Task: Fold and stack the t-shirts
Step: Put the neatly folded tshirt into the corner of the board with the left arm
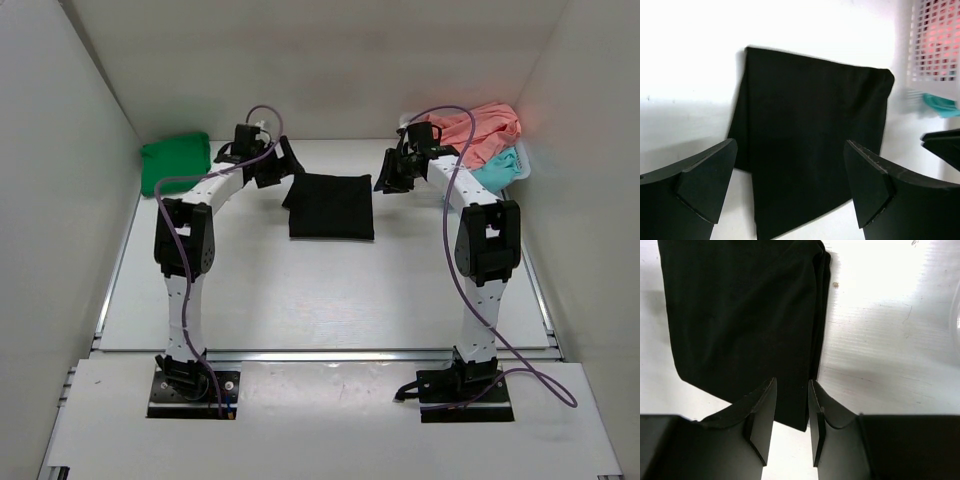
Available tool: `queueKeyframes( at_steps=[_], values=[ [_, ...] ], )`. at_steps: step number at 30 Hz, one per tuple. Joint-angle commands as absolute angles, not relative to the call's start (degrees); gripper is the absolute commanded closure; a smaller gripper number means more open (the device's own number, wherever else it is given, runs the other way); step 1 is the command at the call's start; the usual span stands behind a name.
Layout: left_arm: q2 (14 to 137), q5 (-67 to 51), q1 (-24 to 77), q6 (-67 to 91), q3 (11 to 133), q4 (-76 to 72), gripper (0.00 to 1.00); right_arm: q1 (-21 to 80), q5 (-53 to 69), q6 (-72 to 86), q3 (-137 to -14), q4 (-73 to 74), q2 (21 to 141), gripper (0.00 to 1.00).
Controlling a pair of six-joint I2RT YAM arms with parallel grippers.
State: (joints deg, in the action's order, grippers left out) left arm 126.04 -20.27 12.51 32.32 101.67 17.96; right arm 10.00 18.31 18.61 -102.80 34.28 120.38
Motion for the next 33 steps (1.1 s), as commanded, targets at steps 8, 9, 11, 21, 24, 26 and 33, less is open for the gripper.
queueKeyframes(
  at_steps=[8, 9, 11, 21, 24, 26, 33],
  values=[
    [132.3, -1.9, 21.7, 17.6, 107.7, 33.6, 0.01, 8.4, 19.1, 17.0, -101.6, 32.9, 113.7, 0.71],
    [133.1, -0.1, 22.2, 16.5, 108.4, 35.8, 0.02, 8.3, 19.2, 17.4, -101.0, 32.4, 113.0, 0.71],
    [134.9, 2.2, 23.2, 15.6, 111.3, 39.4, 0.01, 7.8, 19.9, 17.0, -99.8, 31.5, 111.6, 0.70],
    [145.7, -2.8, 23.4, 14.1, 124.2, 57.4, 0.01, 5.8, 22.2, 17.7, -94.0, 28.9, 106.2, 0.71],
    [144.1, -4.7, 24.8, 10.8, 121.2, 56.2, 0.06, 5.2, 22.7, 17.2, -92.8, 28.4, 104.7, 0.71],
    [142.0, -7.3, 24.6, 10.8, 118.2, 52.9, 0.13, 4.8, 23.1, 17.2, -91.6, 28.0, 103.9, 0.72],
    [132.2, -17.4, 20.5, 19.4, 100.3, 38.6, 1.00, 3.3, 24.6, 17.8, -88.2, 27.3, 99.6, 0.72]
  ],
)
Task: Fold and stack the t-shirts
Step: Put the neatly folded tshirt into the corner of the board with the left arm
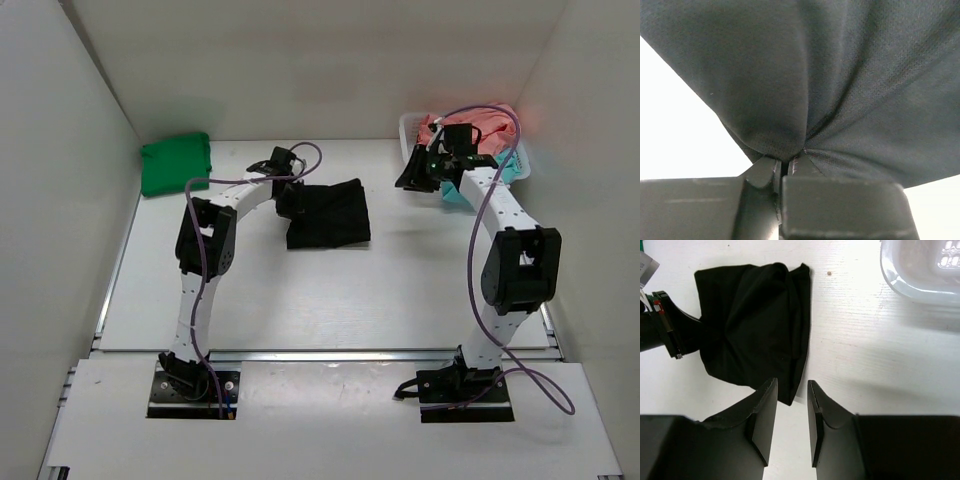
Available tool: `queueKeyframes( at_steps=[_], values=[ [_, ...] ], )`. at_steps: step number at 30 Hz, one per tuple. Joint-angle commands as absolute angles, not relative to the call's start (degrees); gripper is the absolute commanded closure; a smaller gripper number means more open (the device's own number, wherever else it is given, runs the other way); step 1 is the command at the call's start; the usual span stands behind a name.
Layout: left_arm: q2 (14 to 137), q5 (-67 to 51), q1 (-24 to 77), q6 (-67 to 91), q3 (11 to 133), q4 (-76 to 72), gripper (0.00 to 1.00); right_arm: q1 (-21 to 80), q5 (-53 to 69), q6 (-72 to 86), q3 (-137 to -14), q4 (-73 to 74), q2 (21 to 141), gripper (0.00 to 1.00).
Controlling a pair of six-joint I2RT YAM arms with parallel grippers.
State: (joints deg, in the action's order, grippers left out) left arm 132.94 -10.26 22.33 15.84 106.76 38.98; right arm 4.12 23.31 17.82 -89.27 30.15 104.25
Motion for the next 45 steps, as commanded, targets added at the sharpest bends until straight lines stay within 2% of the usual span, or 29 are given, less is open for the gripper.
queueKeyframes(
  at_steps=[1, 6, 10, 14, 16, 24, 38, 45],
  values=[
    [131.8, -17.9, 19.3, 19.6, 99.4, 38.6, 1.00, 3.3, 24.7, 18.4, -87.9, 27.3, 98.6, 0.72],
    [125.3, -9.4, 16.0, 16.3, 101.7, 39.6, 1.00, 3.5, 25.4, 19.1, -82.3, 27.7, 93.0, 0.74],
    [127.9, -5.3, 13.4, 12.0, 112.6, 43.6, 1.00, 4.5, 25.3, 19.4, -79.6, 29.7, 88.4, 0.74],
    [132.4, 4.3, 13.1, 5.7, 127.8, 50.5, 1.00, 5.6, 25.4, 19.8, -78.9, 31.7, 85.7, 0.75],
    [132.6, 7.5, 12.7, 2.6, 130.2, 49.5, 1.00, 5.6, 25.4, 20.2, -79.2, 32.3, 85.2, 0.76],
    [132.2, 8.5, 7.1, 0.1, 132.6, 44.6, 1.00, 6.4, 25.6, 20.7, -81.2, 33.3, 86.6, 0.77],
    [133.2, 2.7, -5.9, 1.3, 140.5, 40.4, 1.00, 14.4, 25.3, 21.1, -85.9, 40.9, 92.2, 0.79],
    [136.4, 0.0, -11.6, 3.8, 142.5, 37.7, 1.00, 15.1, 25.0, 20.9, -91.1, 43.9, 96.5, 0.79]
  ],
)
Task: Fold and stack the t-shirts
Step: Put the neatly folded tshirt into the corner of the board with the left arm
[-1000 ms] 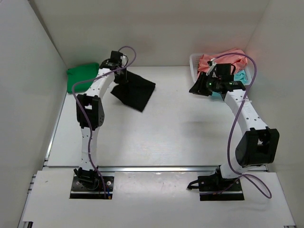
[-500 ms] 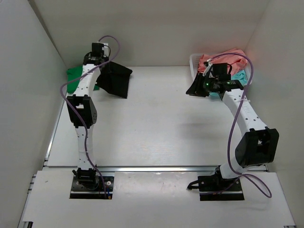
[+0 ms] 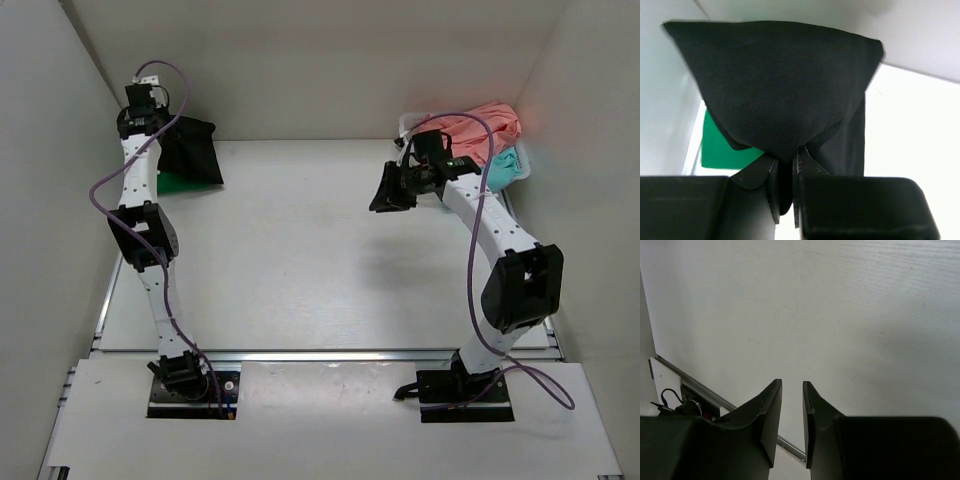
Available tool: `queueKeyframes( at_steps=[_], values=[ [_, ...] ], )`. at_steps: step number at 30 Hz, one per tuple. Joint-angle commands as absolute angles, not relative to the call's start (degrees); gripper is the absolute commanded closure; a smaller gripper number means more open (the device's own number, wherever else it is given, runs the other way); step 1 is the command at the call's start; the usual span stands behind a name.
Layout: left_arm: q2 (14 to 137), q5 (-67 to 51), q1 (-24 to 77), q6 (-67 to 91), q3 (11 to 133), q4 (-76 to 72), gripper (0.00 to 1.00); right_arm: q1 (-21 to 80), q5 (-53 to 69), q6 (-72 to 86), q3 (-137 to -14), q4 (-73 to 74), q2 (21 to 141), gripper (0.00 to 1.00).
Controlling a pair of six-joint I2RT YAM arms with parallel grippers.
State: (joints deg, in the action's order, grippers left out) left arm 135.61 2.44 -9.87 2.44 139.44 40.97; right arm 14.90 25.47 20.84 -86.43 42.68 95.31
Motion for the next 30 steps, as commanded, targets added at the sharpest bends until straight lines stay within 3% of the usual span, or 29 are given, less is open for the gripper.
queueKeyframes(
  at_steps=[1, 17, 18, 19, 24, 30],
  values=[
    [136.8, 0.3, -12.2, 3.9, 142.4, 37.6, 1.00, 15.6, 24.9, 20.8, -92.4, 44.8, 97.6, 0.79],
    [145.4, -1.7, -18.9, 8.6, 148.5, 30.0, 0.99, 19.1, 24.1, 21.1, -100.8, 49.5, 105.1, 0.82],
    [145.6, -1.2, -18.9, 9.2, 149.9, 29.9, 0.42, 19.0, 23.7, 21.0, -100.7, 49.4, 105.3, 0.82],
    [145.6, -1.3, -19.4, 9.1, 150.8, 29.4, 0.02, 19.7, 23.6, 20.9, -100.5, 49.2, 104.9, 0.82],
    [140.4, -3.3, -19.2, 11.6, 148.4, 29.6, 0.01, 20.9, 23.0, 21.3, -97.0, 48.2, 103.1, 0.81],
    [122.0, -12.1, -15.1, 16.5, 124.5, 26.6, 0.01, 17.4, 20.1, 20.9, -86.7, 47.4, 93.7, 0.81]
  ],
)
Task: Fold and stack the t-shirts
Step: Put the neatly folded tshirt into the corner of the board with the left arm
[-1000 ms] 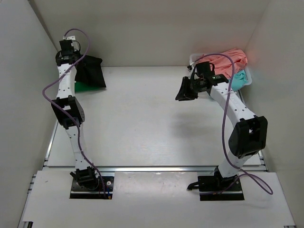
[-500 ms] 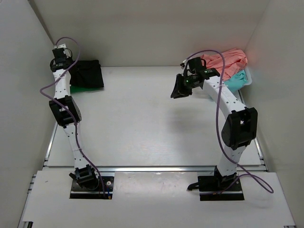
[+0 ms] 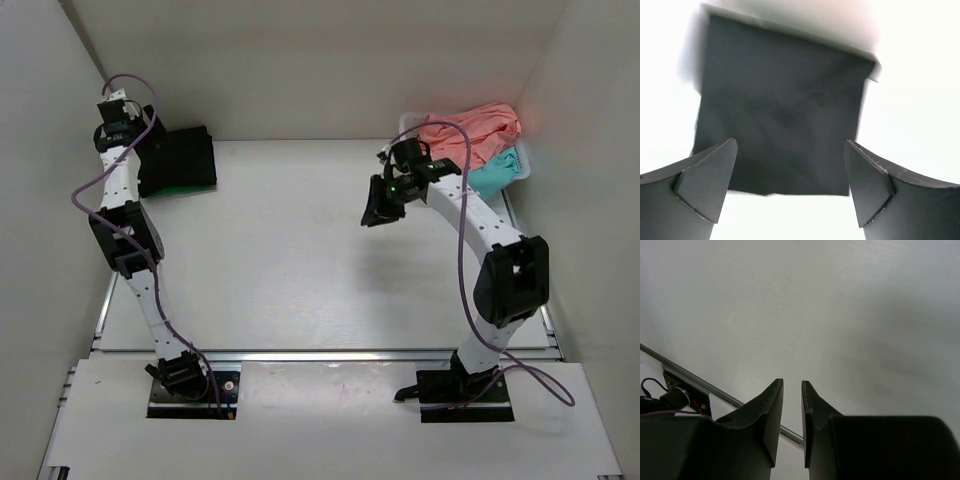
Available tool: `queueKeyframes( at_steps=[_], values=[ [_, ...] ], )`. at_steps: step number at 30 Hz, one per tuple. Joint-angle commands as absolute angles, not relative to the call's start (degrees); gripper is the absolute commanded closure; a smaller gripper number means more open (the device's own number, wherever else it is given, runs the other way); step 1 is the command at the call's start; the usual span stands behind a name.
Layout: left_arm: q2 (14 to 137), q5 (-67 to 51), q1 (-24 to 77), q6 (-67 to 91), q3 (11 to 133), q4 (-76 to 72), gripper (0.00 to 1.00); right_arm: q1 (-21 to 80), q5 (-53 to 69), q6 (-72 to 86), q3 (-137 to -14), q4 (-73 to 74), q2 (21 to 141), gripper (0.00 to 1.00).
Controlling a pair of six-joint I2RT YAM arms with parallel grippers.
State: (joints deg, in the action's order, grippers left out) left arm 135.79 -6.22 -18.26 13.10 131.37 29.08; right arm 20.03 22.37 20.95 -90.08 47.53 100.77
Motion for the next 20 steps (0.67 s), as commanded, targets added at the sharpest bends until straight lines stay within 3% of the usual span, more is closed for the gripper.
queueKeyframes(
  at_steps=[1, 6, 8, 13, 16, 20],
  values=[
    [116.9, -13.7, -13.9, 18.0, 116.6, 24.5, 0.01, 16.8, 19.3, 20.0, -85.0, 48.5, 92.2, 0.81],
    [95.7, -26.3, -8.5, 19.4, 83.6, 16.8, 0.02, 8.6, 19.1, 17.9, -78.1, 50.6, 82.5, 0.79],
    [89.9, -23.8, -5.2, 21.3, 80.0, 19.1, 0.01, 6.0, 19.4, 18.1, -75.4, 50.8, 79.5, 0.79],
    [90.3, -25.6, 1.7, 25.3, 85.6, 18.6, 0.01, 2.9, 19.8, 16.1, -76.6, 51.0, 75.8, 0.79],
    [89.7, -19.4, 6.1, 18.9, 90.3, 24.7, 0.02, 3.7, 19.9, 15.7, -78.5, 50.7, 76.9, 0.79],
    [87.0, -16.4, 6.1, 18.9, 86.6, 26.4, 0.01, 4.1, 20.8, 16.3, -79.8, 48.6, 77.8, 0.79]
  ],
)
